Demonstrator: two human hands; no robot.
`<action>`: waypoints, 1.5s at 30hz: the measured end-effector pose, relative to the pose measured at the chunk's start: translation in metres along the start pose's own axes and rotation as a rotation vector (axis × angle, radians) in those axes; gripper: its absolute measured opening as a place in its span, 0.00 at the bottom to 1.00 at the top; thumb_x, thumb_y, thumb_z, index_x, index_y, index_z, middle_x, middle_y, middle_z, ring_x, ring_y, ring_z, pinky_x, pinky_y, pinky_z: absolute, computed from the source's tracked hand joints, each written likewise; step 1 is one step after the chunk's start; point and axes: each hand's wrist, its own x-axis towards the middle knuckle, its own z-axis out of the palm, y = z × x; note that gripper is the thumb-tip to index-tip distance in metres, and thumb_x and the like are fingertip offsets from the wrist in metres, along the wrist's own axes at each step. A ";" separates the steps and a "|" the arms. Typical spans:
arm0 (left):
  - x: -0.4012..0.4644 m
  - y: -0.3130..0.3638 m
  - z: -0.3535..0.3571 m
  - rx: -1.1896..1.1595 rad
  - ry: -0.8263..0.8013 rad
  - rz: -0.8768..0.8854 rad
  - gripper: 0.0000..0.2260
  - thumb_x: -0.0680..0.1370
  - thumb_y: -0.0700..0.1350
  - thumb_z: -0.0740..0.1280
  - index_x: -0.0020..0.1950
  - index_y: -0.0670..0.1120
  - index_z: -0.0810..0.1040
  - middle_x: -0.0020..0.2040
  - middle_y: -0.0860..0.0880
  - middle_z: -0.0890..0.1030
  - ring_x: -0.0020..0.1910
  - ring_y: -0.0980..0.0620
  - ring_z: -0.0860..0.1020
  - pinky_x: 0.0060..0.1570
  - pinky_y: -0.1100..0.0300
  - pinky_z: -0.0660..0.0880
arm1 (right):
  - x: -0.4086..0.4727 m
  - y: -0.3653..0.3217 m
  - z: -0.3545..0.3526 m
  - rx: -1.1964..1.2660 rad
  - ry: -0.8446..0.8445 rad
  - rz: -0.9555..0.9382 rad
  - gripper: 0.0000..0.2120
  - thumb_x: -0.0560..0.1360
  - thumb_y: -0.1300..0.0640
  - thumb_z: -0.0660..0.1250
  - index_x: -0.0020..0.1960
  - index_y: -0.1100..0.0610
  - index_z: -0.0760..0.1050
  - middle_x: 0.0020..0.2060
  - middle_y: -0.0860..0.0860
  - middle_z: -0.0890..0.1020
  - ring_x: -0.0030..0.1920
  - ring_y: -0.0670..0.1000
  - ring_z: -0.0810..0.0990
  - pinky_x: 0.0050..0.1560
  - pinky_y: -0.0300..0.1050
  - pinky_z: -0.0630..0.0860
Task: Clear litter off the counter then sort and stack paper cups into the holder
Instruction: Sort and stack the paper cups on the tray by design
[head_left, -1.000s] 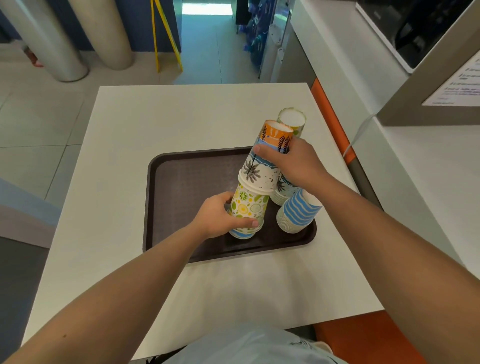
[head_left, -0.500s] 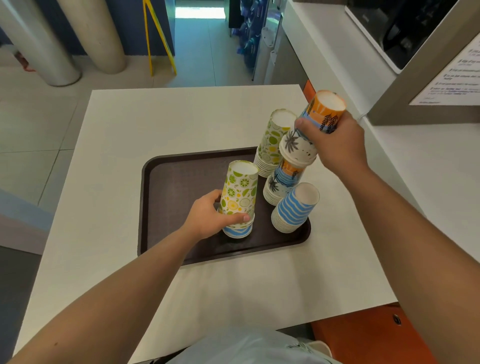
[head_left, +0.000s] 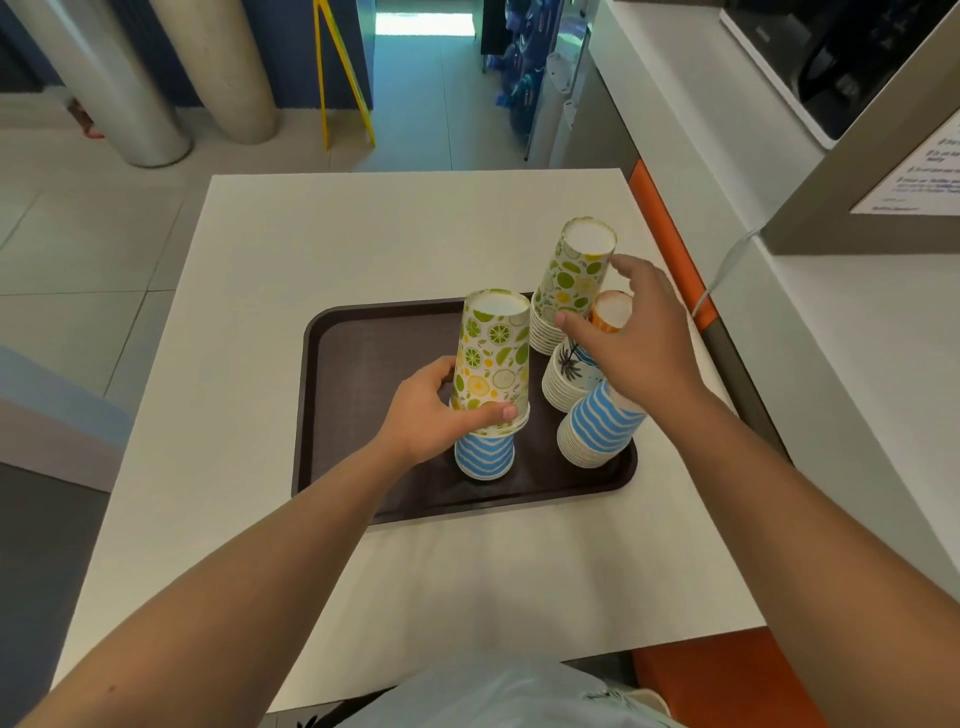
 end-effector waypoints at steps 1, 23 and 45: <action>0.000 0.001 -0.001 0.009 0.003 0.019 0.29 0.62 0.58 0.81 0.60 0.54 0.76 0.55 0.59 0.82 0.55 0.61 0.79 0.54 0.61 0.78 | -0.004 -0.008 0.001 0.016 0.026 -0.061 0.32 0.70 0.46 0.75 0.69 0.54 0.68 0.65 0.50 0.73 0.66 0.50 0.70 0.62 0.37 0.64; -0.008 -0.031 0.012 0.259 -0.184 -0.058 0.50 0.59 0.53 0.83 0.76 0.48 0.62 0.72 0.51 0.70 0.68 0.51 0.71 0.66 0.55 0.71 | 0.007 -0.038 0.002 0.381 -0.064 0.124 0.33 0.60 0.36 0.76 0.59 0.51 0.78 0.53 0.44 0.84 0.52 0.42 0.83 0.54 0.47 0.81; 0.026 0.043 -0.005 -0.025 0.227 0.183 0.19 0.69 0.51 0.78 0.57 0.51 0.78 0.51 0.56 0.83 0.48 0.64 0.81 0.46 0.72 0.76 | 0.113 -0.023 -0.026 0.194 0.107 0.095 0.36 0.62 0.43 0.79 0.62 0.55 0.68 0.55 0.47 0.77 0.54 0.47 0.78 0.48 0.39 0.77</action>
